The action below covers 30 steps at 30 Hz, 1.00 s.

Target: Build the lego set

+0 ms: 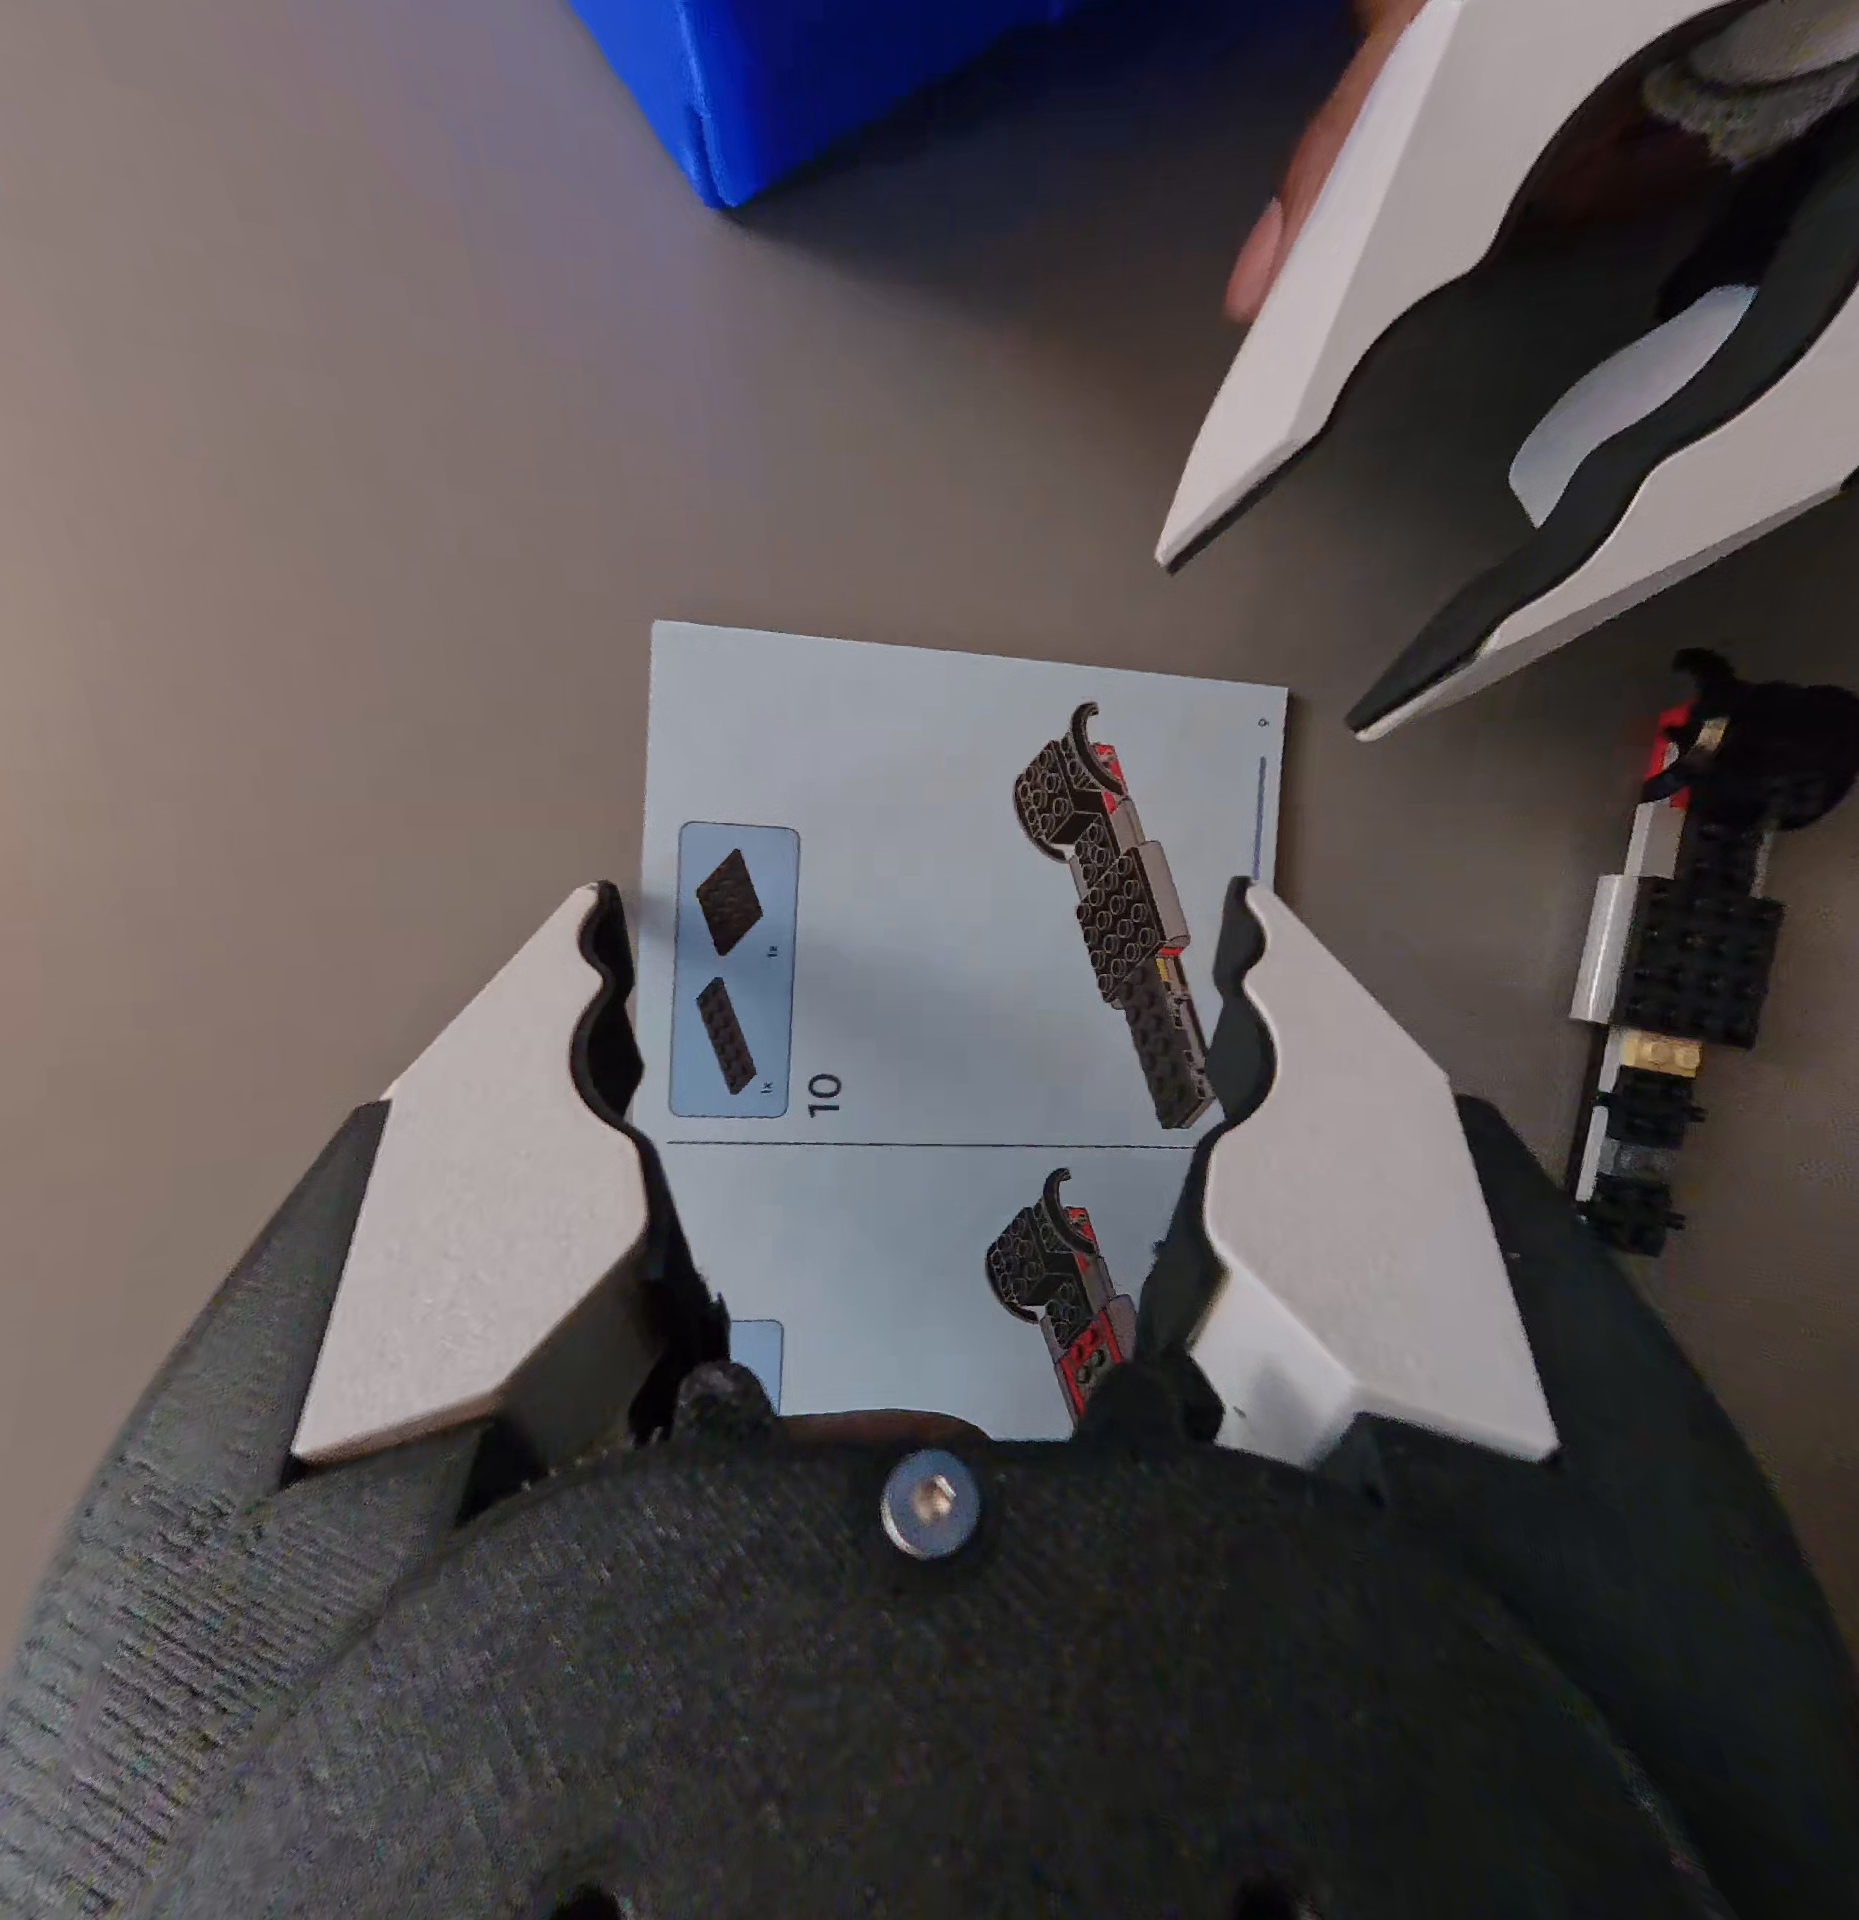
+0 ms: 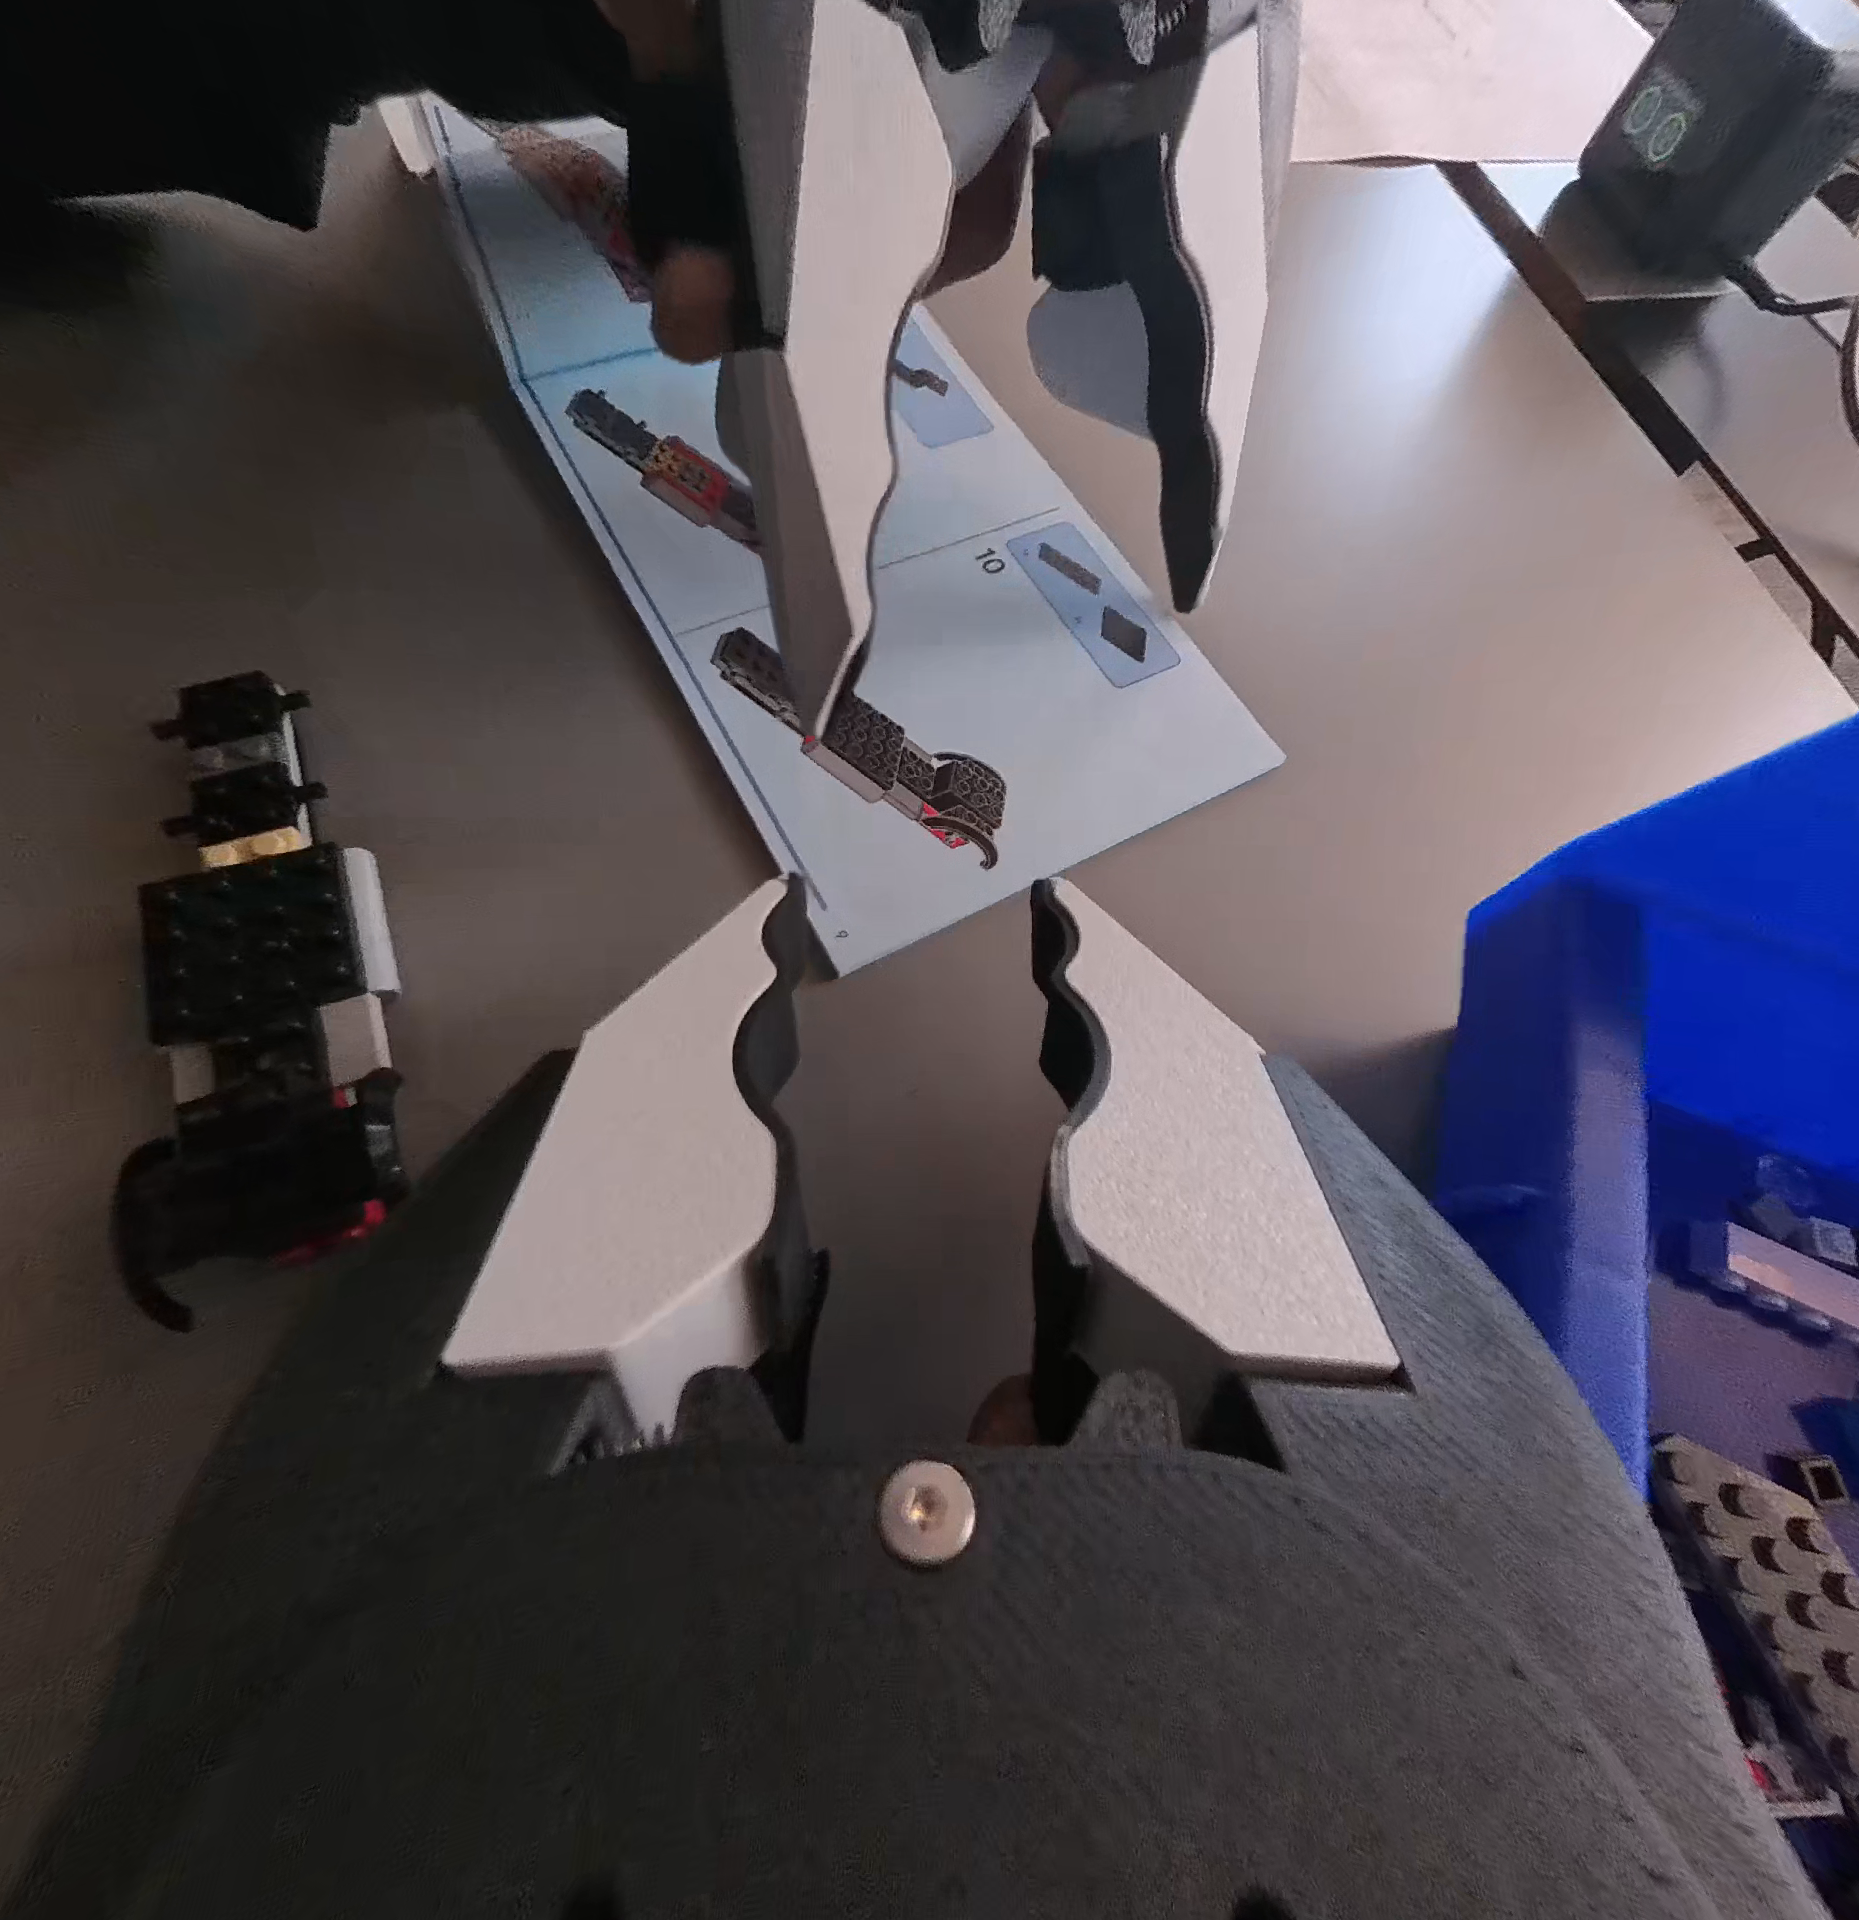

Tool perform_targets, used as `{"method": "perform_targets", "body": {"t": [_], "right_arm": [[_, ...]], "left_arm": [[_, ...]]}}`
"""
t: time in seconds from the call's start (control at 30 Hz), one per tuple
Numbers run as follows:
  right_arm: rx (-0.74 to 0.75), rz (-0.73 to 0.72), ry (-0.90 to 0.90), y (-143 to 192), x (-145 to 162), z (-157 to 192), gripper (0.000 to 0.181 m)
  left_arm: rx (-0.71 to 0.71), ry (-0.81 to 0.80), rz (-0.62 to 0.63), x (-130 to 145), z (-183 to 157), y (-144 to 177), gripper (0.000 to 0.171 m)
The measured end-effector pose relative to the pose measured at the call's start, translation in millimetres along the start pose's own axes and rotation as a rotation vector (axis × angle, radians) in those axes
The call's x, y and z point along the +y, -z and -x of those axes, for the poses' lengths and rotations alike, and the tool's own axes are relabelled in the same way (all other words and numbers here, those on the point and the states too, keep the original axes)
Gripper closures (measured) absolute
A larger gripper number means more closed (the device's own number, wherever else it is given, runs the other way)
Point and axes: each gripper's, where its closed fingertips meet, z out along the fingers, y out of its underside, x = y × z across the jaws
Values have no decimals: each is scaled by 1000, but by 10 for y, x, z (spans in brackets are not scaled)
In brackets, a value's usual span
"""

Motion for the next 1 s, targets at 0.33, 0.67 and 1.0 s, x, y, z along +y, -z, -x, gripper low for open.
{"method": "perform_targets", "body": {"t": [0.33, 0.67, 1.0], "right_arm": [[-2, 41, 40, -31, 55, 42, 130], [12, 40, 35, -33, 55, 23, 130], [35, 81, -59, -97, 78, -104, 129]], "left_arm": [[16, -28, 3, 5, -79, -7, 60], [27, -35, -34, -39, -101, 110, 65], [53, -52, -65, -48, -126, 212, 73]]}}
